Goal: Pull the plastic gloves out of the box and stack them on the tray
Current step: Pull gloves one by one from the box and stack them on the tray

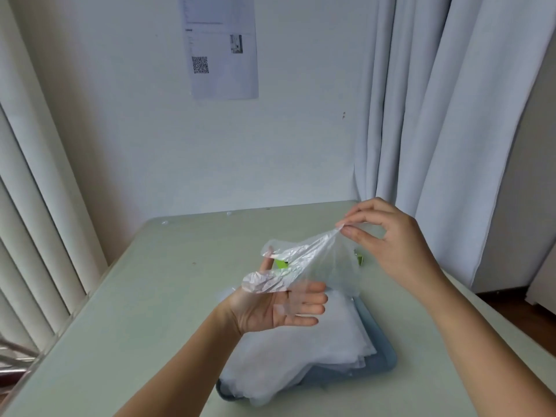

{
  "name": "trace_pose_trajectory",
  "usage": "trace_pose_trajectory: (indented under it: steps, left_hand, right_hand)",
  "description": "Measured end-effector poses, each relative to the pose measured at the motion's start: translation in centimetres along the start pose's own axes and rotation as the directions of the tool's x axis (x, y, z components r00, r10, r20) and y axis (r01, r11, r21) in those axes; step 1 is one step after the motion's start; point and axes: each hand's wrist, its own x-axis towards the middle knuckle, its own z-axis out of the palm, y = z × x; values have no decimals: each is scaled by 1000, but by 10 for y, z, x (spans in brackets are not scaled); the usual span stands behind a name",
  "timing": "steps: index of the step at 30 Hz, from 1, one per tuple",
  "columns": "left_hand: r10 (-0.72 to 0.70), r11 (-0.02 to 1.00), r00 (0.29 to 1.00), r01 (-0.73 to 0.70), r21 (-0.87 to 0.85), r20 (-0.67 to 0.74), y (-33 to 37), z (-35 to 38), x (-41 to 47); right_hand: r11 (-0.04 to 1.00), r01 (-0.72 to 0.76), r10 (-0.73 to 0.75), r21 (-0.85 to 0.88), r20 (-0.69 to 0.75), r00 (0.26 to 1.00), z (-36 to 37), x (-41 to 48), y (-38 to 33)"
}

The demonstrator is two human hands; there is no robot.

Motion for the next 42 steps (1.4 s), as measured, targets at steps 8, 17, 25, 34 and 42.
trace_pose_trajectory:
  steps: [8, 17, 25, 34, 42]
  left_hand:
    - [28, 968, 999, -22, 248, -21, 16, 17, -19]
    - [119, 954, 967, -48, 296, -226, 43, 49, -33]
    - [135, 790, 990, -79, 608, -47, 37, 80, -30]
    - [434, 817, 849, -232, 527, -300, 25, 68, -18]
    - [425, 905, 791, -388, 176, -439, 24, 72, -16]
  right_hand:
    - [995, 94, -89, -25, 155, 984, -20, -23, -12]
    - [984, -177, 150, 31, 402, 903, -25, -21, -27]
    - [883, -363, 220, 299, 420, 881, -6, -19, -38]
    - [193, -715, 455, 672, 584, 672, 14, -40, -6]
    - [580, -622, 510, 526, 361, 781, 22, -40, -12]
